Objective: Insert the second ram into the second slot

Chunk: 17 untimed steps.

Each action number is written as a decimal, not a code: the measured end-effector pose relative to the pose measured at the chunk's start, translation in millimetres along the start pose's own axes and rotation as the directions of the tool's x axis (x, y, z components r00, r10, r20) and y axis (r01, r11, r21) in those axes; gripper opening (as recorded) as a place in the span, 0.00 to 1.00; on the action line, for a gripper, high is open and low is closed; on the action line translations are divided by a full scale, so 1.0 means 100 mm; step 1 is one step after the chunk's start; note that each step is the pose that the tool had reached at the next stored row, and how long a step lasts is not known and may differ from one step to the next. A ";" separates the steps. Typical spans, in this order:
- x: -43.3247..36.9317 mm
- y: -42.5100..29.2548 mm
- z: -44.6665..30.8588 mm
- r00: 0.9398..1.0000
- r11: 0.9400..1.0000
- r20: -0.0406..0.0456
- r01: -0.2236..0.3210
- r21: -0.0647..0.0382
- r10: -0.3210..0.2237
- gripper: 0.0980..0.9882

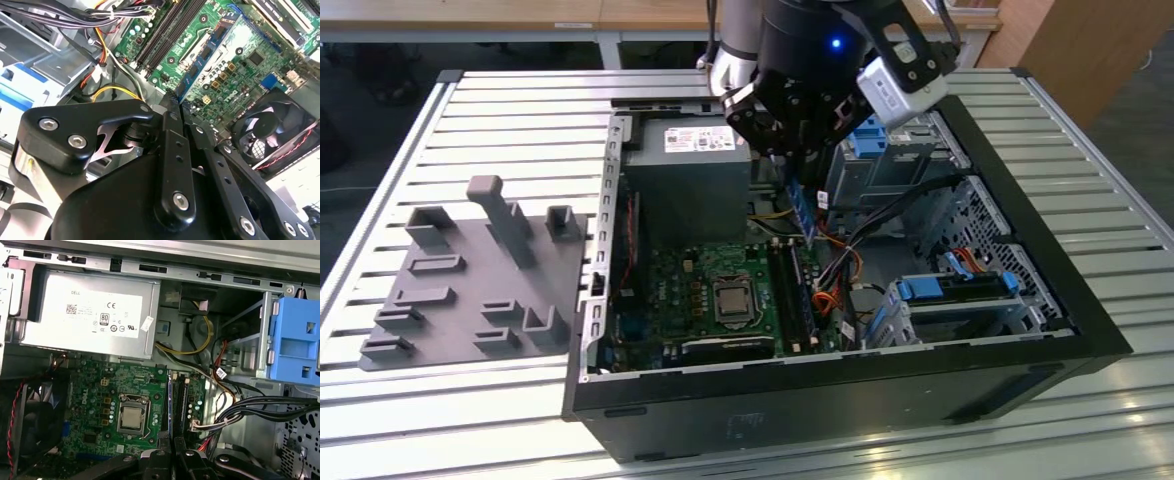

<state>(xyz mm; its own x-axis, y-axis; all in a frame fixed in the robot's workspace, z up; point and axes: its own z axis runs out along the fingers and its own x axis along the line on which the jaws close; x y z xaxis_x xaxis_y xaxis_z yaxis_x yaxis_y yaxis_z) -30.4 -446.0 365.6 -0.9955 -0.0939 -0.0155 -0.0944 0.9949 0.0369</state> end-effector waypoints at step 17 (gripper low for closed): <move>0.001 -0.002 0.048 1.000 1.000 -0.004 -0.004 0.000 0.004 0.04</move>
<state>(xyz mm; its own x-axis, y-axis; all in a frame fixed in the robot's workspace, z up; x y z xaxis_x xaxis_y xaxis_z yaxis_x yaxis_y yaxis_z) -30.4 -446.0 360.8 -0.9959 -0.0899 -0.0110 -0.0902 0.9952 0.0370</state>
